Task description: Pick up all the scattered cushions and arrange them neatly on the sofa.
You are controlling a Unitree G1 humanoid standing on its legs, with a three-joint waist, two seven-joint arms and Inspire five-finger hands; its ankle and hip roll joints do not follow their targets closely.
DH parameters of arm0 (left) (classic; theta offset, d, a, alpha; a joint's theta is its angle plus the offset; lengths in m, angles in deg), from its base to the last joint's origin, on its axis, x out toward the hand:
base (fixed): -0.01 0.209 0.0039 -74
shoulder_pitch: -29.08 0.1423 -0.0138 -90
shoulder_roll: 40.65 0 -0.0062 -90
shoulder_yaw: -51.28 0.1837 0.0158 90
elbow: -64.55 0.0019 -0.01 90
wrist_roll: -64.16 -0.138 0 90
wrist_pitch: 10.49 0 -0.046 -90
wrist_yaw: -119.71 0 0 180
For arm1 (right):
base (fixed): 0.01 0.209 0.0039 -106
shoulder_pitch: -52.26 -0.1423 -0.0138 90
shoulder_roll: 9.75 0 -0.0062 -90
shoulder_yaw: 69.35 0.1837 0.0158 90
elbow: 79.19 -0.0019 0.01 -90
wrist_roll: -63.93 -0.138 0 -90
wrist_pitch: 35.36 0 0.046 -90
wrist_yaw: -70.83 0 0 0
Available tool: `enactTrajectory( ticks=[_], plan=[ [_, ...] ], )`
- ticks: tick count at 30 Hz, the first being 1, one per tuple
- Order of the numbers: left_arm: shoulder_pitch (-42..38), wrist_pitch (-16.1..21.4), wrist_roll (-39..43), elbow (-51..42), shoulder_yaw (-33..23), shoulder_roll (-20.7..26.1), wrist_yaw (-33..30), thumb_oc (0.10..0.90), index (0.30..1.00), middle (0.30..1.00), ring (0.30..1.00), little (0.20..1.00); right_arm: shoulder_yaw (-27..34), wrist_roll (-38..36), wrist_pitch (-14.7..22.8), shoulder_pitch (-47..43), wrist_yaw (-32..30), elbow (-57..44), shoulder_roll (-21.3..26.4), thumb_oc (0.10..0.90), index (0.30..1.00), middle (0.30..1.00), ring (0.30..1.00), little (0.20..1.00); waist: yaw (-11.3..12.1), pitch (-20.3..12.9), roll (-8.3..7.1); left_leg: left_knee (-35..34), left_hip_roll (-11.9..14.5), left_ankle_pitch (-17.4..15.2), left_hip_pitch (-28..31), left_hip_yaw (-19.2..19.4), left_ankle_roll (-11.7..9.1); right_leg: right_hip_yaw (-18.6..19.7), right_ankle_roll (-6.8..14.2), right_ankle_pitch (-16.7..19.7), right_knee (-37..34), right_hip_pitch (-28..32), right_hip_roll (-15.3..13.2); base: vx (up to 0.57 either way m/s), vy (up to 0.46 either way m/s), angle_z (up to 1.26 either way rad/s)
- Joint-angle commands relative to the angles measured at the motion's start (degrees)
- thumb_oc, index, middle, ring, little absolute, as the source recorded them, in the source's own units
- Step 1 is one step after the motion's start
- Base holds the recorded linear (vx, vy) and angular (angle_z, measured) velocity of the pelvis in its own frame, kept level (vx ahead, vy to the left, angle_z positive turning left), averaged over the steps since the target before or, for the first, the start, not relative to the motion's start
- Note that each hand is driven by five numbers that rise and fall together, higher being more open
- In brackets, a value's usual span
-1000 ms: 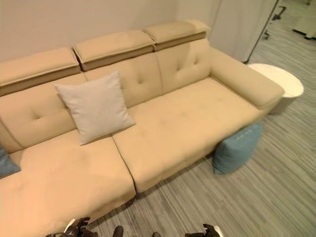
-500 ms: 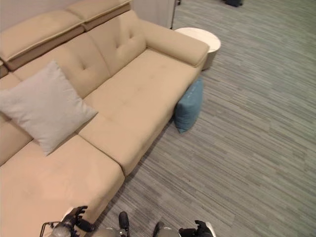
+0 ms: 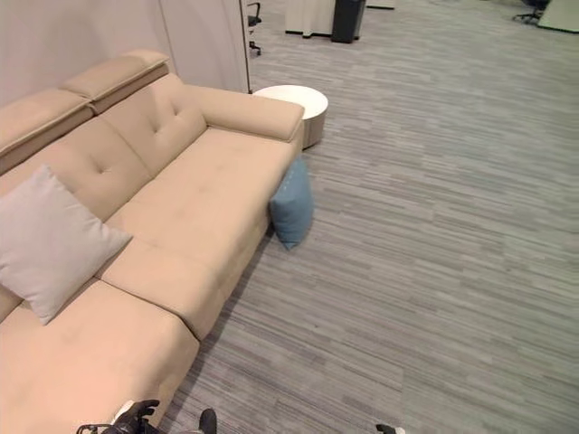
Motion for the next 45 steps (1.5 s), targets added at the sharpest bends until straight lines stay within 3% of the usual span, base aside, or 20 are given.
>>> enactTrajectory(
  ticks=[1,6,13,15,16,17,18,20,22,26,29,31,33,34,35,38,40,43,45],
  plan=[
    [-6.0,2.0,0.9,-1.2,0.1,-3.4,-0.9,0.800,0.900,0.900,0.900,0.900,1.6,-2.8,1.0,-2.0,-2.8,0.6,1.7,0.800,0.900,0.900,0.900,0.900,1.3,2.9,-1.52,4.2,-7.9,-13.8,-0.3,-5.3,3.6,3.6,5.4,4.9,-1.9,-1.0,-1.7,0.10,-0.021,-0.55],
    [-6.8,2.1,1.4,-1.8,0.5,-3.8,-1.1,0.800,0.900,0.900,0.900,0.900,3.6,-4.9,0.7,-1.5,-3.5,1.1,2.0,0.800,0.900,0.900,0.900,0.900,1.2,2.6,-1.22,3.9,-10.7,-13.6,-2.2,-6.0,4.0,6.4,5.5,4.7,-2.0,-1.0,-0.5,0.10,0.013,-0.24],
    [-6.1,1.9,2.1,-2.7,-0.1,-3.5,-1.4,0.800,0.900,0.900,0.900,0.900,3.9,-5.2,0.2,-0.9,-3.8,0.8,0.9,0.800,0.900,0.900,0.900,0.900,2.5,1.3,-1.74,2.7,-10.7,-14.7,-0.3,-5.6,5.4,9.6,6.0,2.9,0.9,-0.9,-0.2,0.13,0.077,-0.51],
    [-6.3,2.0,2.5,-3.2,-0.3,-2.9,-1.5,0.800,0.900,0.900,0.900,0.900,3.8,-5.3,0.2,-1.5,-3.5,0.1,0.1,0.800,0.900,0.900,0.900,0.900,2.8,1.7,-1.76,2.0,-10.1,-15.2,0.7,-5.0,6.7,9.6,7.9,3.1,9.4,-4.5,-0.9,0.10,0.102,-0.74],
    [-6.3,2.0,2.5,-3.2,-0.3,-2.9,-1.5,0.800,0.900,0.900,0.900,0.900,3.8,-5.3,0.2,-1.5,-3.5,0.1,0.1,0.800,0.900,0.900,0.900,0.900,2.8,1.7,-1.76,2.0,-10.1,-15.2,0.7,-5.0,6.7,9.6,7.9,3.1,9.4,-4.5,-0.9,0.07,0.143,-0.85],
    [-6.6,2.1,3.7,-3.4,-0.8,-2.5,-1.8,0.800,0.900,0.900,0.900,0.900,2.9,-4.7,0.3,-2.9,-3.3,-1.1,-0.3,0.800,0.900,0.900,0.900,0.900,2.1,3.7,-0.42,2.1,-8.9,-16.3,2.3,-4.2,8.1,5.8,10.8,6.9,21.8,-11.9,-3.8,0.15,0.119,-0.91],
    [-6.4,2.3,4.3,-3.6,-1.3,-2.4,-2.1,0.800,0.900,0.900,0.900,0.900,2.5,-3.9,0.3,-2.8,-3.3,-1.6,-0.5,0.800,0.900,0.900,0.900,0.900,2.4,3.8,0.01,1.6,-8.6,-17.3,4.0,-3.8,8.2,2.0,9.9,6.5,20.1,-12.5,-7.1,0.21,0.106,-0.66],
    [-6.4,2.4,4.3,-3.5,-1.4,-2.4,-2.0,0.800,0.900,0.900,0.900,0.900,2.3,-3.4,0.2,-3.0,-3.4,-1.7,-0.6,0.800,0.900,0.900,0.900,0.900,2.4,3.9,0.27,1.0,-8.4,-17.8,5.3,-3.5,8.2,0.3,9.0,5.9,17.5,-12.0,-8.1,0.19,-0.039,-0.35],
    [-6.3,2.6,4.7,-2.8,-2.3,-2.7,-2.0,0.800,0.900,0.900,0.900,0.900,1.1,-2.1,0.0,-3.4,-3.3,-2.2,-1.0,0.800,0.900,0.900,0.900,0.900,2.0,3.6,-0.04,-0.8,-8.6,-19.3,8.5,-2.7,7.7,-1.9,9.3,10.0,7.9,-14.2,-9.8,0.32,-0.127,-0.18],
    [-6.6,2.8,4.9,-2.2,-2.6,-2.7,-2.4,0.800,0.900,0.900,0.900,0.900,0.7,-1.8,0.1,-2.7,-3.2,-2.6,-1.7,0.800,0.900,0.900,0.900,0.900,0.6,3.5,0.15,-2.1,-8.5,-20.3,11.1,-4.0,7.1,-1.0,10.1,11.8,4.7,-15.7,-8.9,0.20,-0.097,-0.29],
    [-5.9,2.8,5.2,-1.8,-2.5,-3.5,-2.7,0.800,0.900,0.900,0.900,0.900,0.2,-1.4,0.3,-0.9,-3.5,-3.0,-2.7,0.800,0.900,0.900,0.900,0.900,-0.2,1.8,-0.08,-2.0,-7.6,-22.1,13.3,-4.8,6.1,0.6,9.1,12.0,3.3,-14.3,-7.3,0.25,-0.155,0.35],
    [-5.7,2.7,5.4,-1.5,-2.1,-4.2,-2.9,0.800,0.900,0.900,0.900,0.900,-0.1,-1.7,0.9,-0.6,-4.1,-3.3,-3.1,0.800,0.900,0.900,0.900,0.900,-0.4,1.2,0.12,1.4,-6.0,-21.8,12.9,-4.8,4.5,0.4,8.0,11.1,1.8,-12.0,-6.1,0.28,-0.272,0.35],
    [-5.9,2.7,5.8,-1.9,-1.4,-4.7,-2.5,0.800,0.900,0.900,0.900,0.900,-0.2,-2.3,1.0,-0.7,-4.3,-3.7,-3.2,0.800,0.900,0.900,0.900,0.900,-0.4,1.5,0.18,10.9,-4.5,-19.3,8.8,-3.8,3.0,-0.2,6.7,10.0,0.4,-9.7,-5.4,0.11,-0.270,0.13],
    [-6.4,2.9,6.4,-2.7,-0.9,-5.0,-2.3,0.800,0.900,0.900,0.900,0.900,0.1,-3.0,1.3,-0.9,-4.9,-4.4,-2.9,0.800,0.900,0.900,0.900,0.900,0.3,3.2,-0.37,20.8,-3.8,-14.9,3.1,-3.0,2.5,-0.4,5.2,9.4,-0.7,-7.1,-5.1,0.06,-0.271,-0.08],
    [-6.5,3.0,6.7,-3.2,-0.7,-5.0,-2.3,0.800,0.900,0.900,0.900,0.900,0.2,-3.0,1.3,-0.9,-5.1,-4.7,-2.7,0.800,0.900,0.900,0.900,0.900,0.6,3.6,-0.55,24.4,-3.2,-14.0,1.2,-2.3,2.7,-0.7,4.6,8.9,-1.2,-6.2,-4.9,0.04,-0.211,-0.14],
    [-6.5,3.0,7.2,-3.3,-0.7,-5.1,-2.5,0.800,0.900,0.900,0.900,0.900,0.0,-2.6,1.1,-0.9,-5.3,-4.8,-2.4,0.800,0.900,0.900,0.900,0.900,1.2,4.2,-0.69,28.0,-2.6,-13.8,-1.3,-1.4,3.1,-0.5,3.9,7.8,-1.8,-4.6,-4.4,0.10,-0.113,-0.08],
    [-6.6,2.8,7.2,-3.2,0.0,-5.6,-2.6,0.800,0.900,0.900,0.900,0.900,-0.1,-2.6,1.0,-0.9,-5.8,-4.7,-2.4,0.800,0.900,0.900,0.900,0.900,1.7,4.5,-0.78,26.5,-3.4,-14.9,-3.6,-1.2,3.4,-0.2,3.8,6.8,-2.2,-3.3,-4.2,0.18,-0.081,0.08],
    [-6.9,2.2,6.4,-2.4,1.0,-6.3,-2.7,0.800,0.900,0.900,0.900,0.900,-0.3,-2.6,1.2,-0.9,-6.5,-4.9,-2.3,0.800,0.900,0.900,0.900,0.900,1.8,4.0,-0.64,17.9,-5.6,-16.4,-4.7,-0.3,3.8,0.2,4.5,5.7,-3.1,-1.6,-3.7,0.24,-0.018,0.12],
    [-6.9,2.1,6.1,-2.1,1.1,-6.6,-2.7,0.800,0.900,0.900,0.900,0.900,-0.6,-2.0,1.2,-0.6,-6.8,-4.8,-2.5,0.800,0.900,0.900,0.900,0.900,2.3,3.5,0.20,10.2,-8.4,-14.0,-5.4,-1.3,3.8,1.0,4.8,5.1,-3.9,-0.4,-2.3,0.26,0.029,0.01]
  ],
)
